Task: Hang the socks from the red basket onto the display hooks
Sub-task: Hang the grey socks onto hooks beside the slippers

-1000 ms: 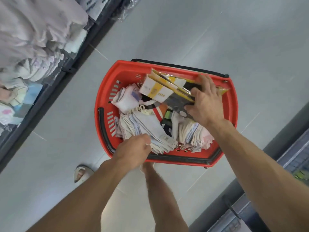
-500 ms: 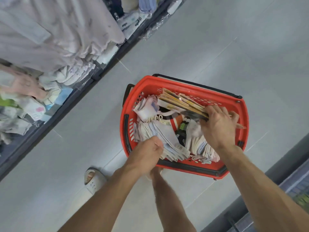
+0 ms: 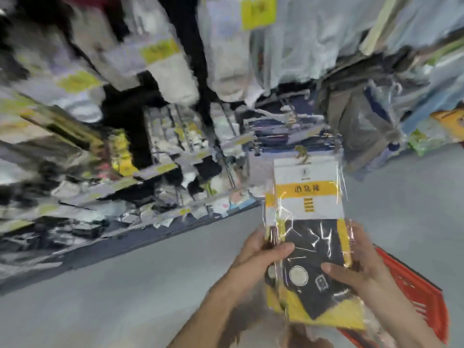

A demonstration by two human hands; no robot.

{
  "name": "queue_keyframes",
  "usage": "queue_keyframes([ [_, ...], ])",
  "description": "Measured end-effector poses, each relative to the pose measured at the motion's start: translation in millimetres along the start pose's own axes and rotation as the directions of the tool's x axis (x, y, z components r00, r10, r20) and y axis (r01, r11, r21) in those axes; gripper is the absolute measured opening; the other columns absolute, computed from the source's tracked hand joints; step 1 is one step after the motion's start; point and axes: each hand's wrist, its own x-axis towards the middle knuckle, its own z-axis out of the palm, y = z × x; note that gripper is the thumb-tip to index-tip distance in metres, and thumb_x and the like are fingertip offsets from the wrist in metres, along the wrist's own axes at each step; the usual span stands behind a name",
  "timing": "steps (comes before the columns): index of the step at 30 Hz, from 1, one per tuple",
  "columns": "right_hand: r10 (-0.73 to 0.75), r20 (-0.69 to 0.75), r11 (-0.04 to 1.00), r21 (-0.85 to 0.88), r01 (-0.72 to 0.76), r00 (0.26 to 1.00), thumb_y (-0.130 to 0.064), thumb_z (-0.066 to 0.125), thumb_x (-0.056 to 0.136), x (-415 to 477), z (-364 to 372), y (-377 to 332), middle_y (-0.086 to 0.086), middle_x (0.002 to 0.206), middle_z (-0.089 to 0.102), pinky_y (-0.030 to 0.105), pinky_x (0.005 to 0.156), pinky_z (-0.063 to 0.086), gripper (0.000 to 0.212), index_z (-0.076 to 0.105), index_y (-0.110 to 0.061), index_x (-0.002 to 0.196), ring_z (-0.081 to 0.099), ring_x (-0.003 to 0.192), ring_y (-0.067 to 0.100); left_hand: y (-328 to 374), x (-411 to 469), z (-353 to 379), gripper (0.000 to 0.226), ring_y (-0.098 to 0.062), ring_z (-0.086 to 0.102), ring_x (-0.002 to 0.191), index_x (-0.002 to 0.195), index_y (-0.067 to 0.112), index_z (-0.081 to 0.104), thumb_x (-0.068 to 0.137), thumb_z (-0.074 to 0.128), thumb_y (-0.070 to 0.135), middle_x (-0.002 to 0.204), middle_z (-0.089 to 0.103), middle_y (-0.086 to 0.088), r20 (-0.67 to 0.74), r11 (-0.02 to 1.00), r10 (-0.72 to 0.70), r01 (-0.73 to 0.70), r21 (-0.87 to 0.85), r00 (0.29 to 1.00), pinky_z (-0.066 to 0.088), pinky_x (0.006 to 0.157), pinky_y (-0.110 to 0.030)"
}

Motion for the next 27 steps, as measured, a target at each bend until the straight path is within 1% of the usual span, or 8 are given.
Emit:
queue_keyframes([
  [2, -0.065, 0.039, 0.996, -0.057, 0.067, 0.997, -0.030, 0.090, 0.065, 1.9, 53.5, -40.7, -0.012, 0.117, 0.071, 0.036, 0.083, 0.055, 0.069, 0.054, -0.049, 0.121, 0.069, 0.105, 0.008, 25.9, -42.4, -49.4, 0.064, -0.002, 0.068, 0.106, 0.129, 0.028, 0.059, 0.073, 0.084, 0.045, 0.119, 0.072, 0.011, -0.085, 0.995, 0.096, -0.094, 0.018, 0.992, 0.052, 0.089, -0.018],
  [4, -0.120, 0.036, 0.991, -0.053, 0.122, 0.992, -0.045, 0.084, 0.064, 3.2, 111.1, -79.4, -0.016, 0.105, 0.073, 0.027, 0.075, 0.054, 0.056, 0.059, -0.046, 0.114, 0.070, 0.091, 0.001, 46.4, -85.0, -95.8, 0.067, 0.002, 0.069, 0.086, 0.134, 0.006, 0.050, 0.080, 0.082, 0.029, 0.109, 0.073, 0.001, -0.172, 0.984, 0.178, -0.177, 0.023, 0.969, 0.051, 0.072, -0.011],
  [5, -0.148, 0.024, 0.988, -0.049, 0.149, 0.989, -0.042, 0.082, 0.067, 4.1, 138.7, -94.3, -0.014, 0.102, 0.074, 0.025, 0.075, 0.054, 0.051, 0.061, -0.041, 0.113, 0.070, 0.089, 0.002, 55.8, -108.2, -117.0, 0.070, -0.001, 0.069, 0.084, 0.136, 0.001, 0.047, 0.080, 0.083, 0.024, 0.111, 0.071, -0.006, -0.213, 0.978, 0.204, -0.208, 0.003, 0.956, 0.051, 0.072, -0.012],
  [8, -0.243, 0.023, 0.968, -0.055, 0.244, 0.970, -0.016, 0.083, 0.074, 3.9, 217.6, -128.4, -0.005, 0.106, 0.073, 0.030, 0.087, 0.054, 0.045, 0.063, -0.023, 0.114, 0.068, 0.101, 0.014, 66.5, -173.9, -168.5, 0.061, -0.012, 0.072, 0.094, 0.122, 0.023, 0.060, 0.068, 0.087, 0.029, 0.099, 0.076, 0.009, -0.316, 0.940, 0.330, -0.340, 0.027, 0.889, 0.055, 0.083, -0.024],
  [11, -0.286, 0.075, 0.956, -0.042, 0.290, 0.955, 0.003, 0.079, 0.075, 2.0, 287.8, -145.6, -0.007, 0.097, 0.074, 0.017, 0.077, 0.052, 0.041, 0.061, -0.017, 0.106, 0.069, 0.090, 0.002, 55.5, -221.7, -207.0, 0.065, -0.005, 0.073, 0.097, 0.123, 0.032, 0.060, 0.064, 0.086, 0.040, 0.102, 0.077, 0.015, -0.432, 0.918, 0.370, -0.394, 0.038, 0.822, 0.056, 0.080, -0.020],
  [16, -0.258, 0.191, 0.959, -0.066, 0.274, 0.947, 0.001, 0.081, 0.075, -0.3, 352.7, -150.7, -0.015, 0.091, 0.076, 0.009, 0.067, 0.049, 0.039, 0.065, -0.024, 0.101, 0.068, 0.083, -0.004, 35.6, -254.1, -248.0, 0.024, 0.003, 0.072, 0.089, 0.109, 0.041, 0.061, 0.095, 0.062, 0.022, 0.098, 0.075, 0.022, -0.590, 0.830, 0.247, -0.482, -0.281, 0.769, 0.055, 0.076, -0.022],
  [20, -0.197, 0.252, 0.975, -0.051, 0.216, 0.947, -0.003, 0.082, 0.074, 15.9, 362.1, -153.8, -0.004, 0.104, 0.076, 0.017, 0.072, 0.054, 0.040, 0.067, -0.018, 0.108, 0.072, 0.097, 0.013, 36.3, -256.1, -265.0, 0.024, -0.026, 0.069, 0.112, 0.113, 0.029, 0.069, 0.097, 0.059, 0.014, 0.113, 0.077, 0.001, -0.644, 0.811, 0.216, -0.502, -0.300, 0.734, 0.050, 0.102, -0.046],
  [27, -0.054, 0.284, 0.999, 0.014, 0.053, 0.957, -0.022, 0.068, 0.091, 46.0, 357.0, -156.3, 0.006, 0.114, 0.074, 0.052, 0.098, 0.051, 0.024, 0.066, -0.014, 0.114, 0.069, 0.109, 0.026, 39.8, -235.6, -281.1, 0.035, -0.022, 0.070, 0.112, 0.128, 0.026, 0.064, 0.096, 0.062, 0.012, 0.121, 0.074, 0.000, -0.631, 0.801, 0.263, -0.530, -0.279, 0.730, 0.052, 0.095, -0.040],
])
